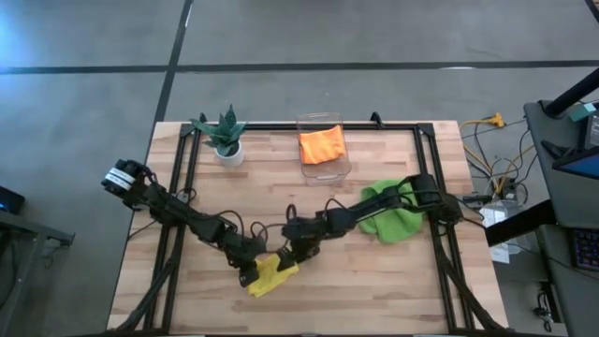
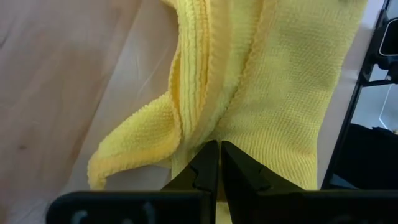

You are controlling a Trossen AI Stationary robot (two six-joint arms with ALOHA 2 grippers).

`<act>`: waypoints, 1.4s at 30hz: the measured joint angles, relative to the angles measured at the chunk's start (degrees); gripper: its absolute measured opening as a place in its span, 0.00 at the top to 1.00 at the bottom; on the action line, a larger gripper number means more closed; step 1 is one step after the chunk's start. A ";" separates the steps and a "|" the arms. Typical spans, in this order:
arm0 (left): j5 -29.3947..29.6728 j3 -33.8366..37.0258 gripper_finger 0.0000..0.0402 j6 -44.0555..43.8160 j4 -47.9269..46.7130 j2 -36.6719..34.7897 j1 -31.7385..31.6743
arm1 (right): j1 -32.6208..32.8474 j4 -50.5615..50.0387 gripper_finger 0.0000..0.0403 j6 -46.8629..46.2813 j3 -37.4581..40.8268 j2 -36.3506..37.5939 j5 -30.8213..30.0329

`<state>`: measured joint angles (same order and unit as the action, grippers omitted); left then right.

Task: Fold microfiber towels
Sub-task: Put the folded yellow towel into the transparent bin

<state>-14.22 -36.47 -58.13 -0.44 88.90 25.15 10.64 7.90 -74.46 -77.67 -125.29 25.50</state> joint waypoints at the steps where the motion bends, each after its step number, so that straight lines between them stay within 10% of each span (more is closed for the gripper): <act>1: -0.01 0.01 0.98 0.00 -0.01 0.00 0.00 | 0.06 0.00 0.29 0.02 0.00 0.04 0.02; 13: -0.24 0.03 0.98 0.04 -0.03 0.00 0.09 | 0.24 0.08 0.35 2.96 0.98 3.12 -0.58; 31: -0.37 0.13 0.98 2.22 -0.21 -0.47 0.09 | 0.50 -0.70 0.94 4.68 2.05 4.95 -3.51; 42: 9.49 0.25 0.98 6.21 -10.11 -19.02 0.00 | -1.01 -20.91 0.96 13.57 2.38 18.82 -12.02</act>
<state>-4.73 -36.23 -51.92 -10.55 69.88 25.15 9.63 -13.02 -60.89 -75.29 -106.47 13.47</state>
